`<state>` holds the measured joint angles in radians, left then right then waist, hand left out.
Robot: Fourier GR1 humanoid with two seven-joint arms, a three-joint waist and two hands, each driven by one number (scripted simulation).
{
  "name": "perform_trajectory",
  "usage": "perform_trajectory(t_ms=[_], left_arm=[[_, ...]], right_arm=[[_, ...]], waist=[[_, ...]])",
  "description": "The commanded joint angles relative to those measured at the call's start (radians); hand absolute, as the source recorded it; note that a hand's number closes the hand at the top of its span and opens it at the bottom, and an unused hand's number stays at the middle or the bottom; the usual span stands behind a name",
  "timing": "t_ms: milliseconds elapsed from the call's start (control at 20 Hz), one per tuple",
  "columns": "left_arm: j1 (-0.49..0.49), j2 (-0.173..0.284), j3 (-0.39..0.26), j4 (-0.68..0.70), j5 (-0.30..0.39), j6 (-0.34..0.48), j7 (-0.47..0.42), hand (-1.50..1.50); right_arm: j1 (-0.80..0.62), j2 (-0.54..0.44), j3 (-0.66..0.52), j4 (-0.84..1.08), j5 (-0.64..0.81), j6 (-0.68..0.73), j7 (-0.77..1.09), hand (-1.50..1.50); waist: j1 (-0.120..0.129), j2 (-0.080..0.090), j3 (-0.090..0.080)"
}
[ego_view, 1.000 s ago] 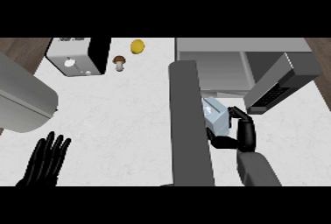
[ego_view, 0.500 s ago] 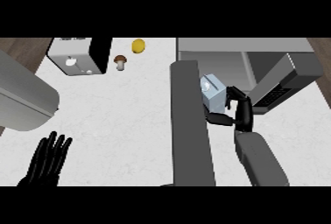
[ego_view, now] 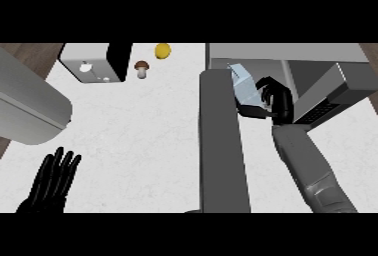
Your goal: Pick up the milk, place it into the microwave and close the microwave
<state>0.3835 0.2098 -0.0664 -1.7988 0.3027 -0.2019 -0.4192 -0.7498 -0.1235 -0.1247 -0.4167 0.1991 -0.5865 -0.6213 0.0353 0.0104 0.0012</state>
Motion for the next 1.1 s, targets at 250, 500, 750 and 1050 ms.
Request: perform_trajectory(t_ms=[250, 500, 750, 1050], left_arm=[[-0.091, 0.009, 0.028, 0.1, 0.011, -0.041, -0.018, -1.5], [-0.074, 0.013, -0.003, 0.072, -0.083, 0.017, 0.013, -1.5], [-0.12, 0.014, -0.007, 0.082, -0.119, 0.039, 0.024, -1.5], [-0.125, 0.02, -0.018, 0.08, -0.146, 0.035, 0.011, -1.5]], right_arm=[[-0.183, -0.081, -0.024, 0.233, 0.064, -0.144, 0.045, 1.5], [-0.207, -0.153, -0.048, 0.261, 0.062, -0.216, 0.062, 1.5], [-0.225, -0.151, -0.023, 0.307, 0.105, -0.306, 0.08, -1.5], [-0.244, -0.161, 0.023, 0.354, 0.159, -0.316, 0.118, -1.5]], waist=[[0.033, 0.019, 0.001], [0.053, 0.028, 0.003], [0.07, 0.04, 0.004], [0.087, 0.045, 0.004]])
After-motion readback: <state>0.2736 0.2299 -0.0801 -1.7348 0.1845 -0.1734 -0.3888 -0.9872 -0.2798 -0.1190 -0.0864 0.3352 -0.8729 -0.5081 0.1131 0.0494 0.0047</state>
